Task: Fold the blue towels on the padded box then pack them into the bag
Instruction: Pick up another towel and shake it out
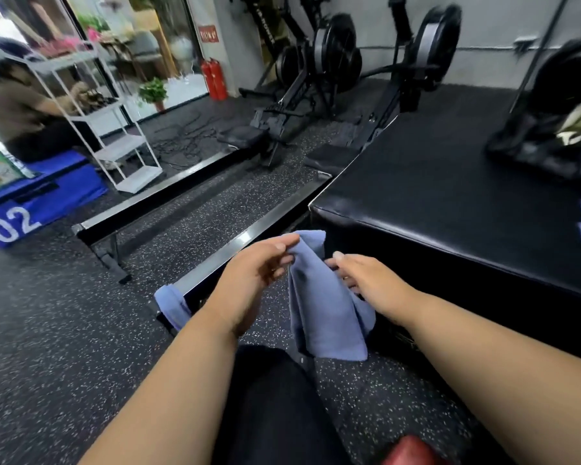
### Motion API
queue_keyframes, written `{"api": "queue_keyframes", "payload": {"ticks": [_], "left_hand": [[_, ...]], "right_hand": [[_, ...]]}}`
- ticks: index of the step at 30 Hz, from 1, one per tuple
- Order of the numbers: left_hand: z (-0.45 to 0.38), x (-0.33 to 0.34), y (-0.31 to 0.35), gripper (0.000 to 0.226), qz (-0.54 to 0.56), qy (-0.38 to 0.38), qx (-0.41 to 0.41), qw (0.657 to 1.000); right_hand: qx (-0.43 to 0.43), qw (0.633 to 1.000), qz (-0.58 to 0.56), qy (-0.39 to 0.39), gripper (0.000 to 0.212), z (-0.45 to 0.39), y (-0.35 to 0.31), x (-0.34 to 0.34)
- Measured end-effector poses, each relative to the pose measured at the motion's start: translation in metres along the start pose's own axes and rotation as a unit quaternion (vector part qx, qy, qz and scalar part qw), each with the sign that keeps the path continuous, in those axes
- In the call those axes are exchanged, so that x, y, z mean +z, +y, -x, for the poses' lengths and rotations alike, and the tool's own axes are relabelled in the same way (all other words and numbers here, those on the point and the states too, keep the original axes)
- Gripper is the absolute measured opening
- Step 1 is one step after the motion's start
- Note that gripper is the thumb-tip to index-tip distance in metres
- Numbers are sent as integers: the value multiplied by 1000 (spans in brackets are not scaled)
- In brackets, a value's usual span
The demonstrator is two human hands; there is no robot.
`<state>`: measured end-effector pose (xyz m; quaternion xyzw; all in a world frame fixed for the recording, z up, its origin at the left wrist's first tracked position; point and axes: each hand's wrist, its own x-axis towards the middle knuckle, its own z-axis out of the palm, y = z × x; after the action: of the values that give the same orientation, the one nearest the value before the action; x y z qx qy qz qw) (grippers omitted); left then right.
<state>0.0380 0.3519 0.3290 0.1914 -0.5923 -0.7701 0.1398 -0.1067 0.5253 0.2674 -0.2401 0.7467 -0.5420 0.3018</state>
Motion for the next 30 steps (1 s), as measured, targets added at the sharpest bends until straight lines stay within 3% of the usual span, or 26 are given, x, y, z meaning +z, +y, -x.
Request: {"api": "queue_keyframes", "payload": {"ticks": [7,10,14,20,30], "left_hand": [[44,60,14,46,-44,-76,12,996],[61,77,17,58,-45,-90,18,995],[73,85,22,56,15,-76,23,997],[86,92,35,32,121,-56,19,991],[91,98,40,31,153,-70,13,986]], "right_hand": [[-16,993,-111,46,32,70,-28,-30],[-24,989,-122,76,38,89,-33,-37],[2,989,-93,112,36,108,-28,-47],[71,991,-86,78,34,131,-15,-52],[84,992,-90,18,41,147,-10,-35]]}}
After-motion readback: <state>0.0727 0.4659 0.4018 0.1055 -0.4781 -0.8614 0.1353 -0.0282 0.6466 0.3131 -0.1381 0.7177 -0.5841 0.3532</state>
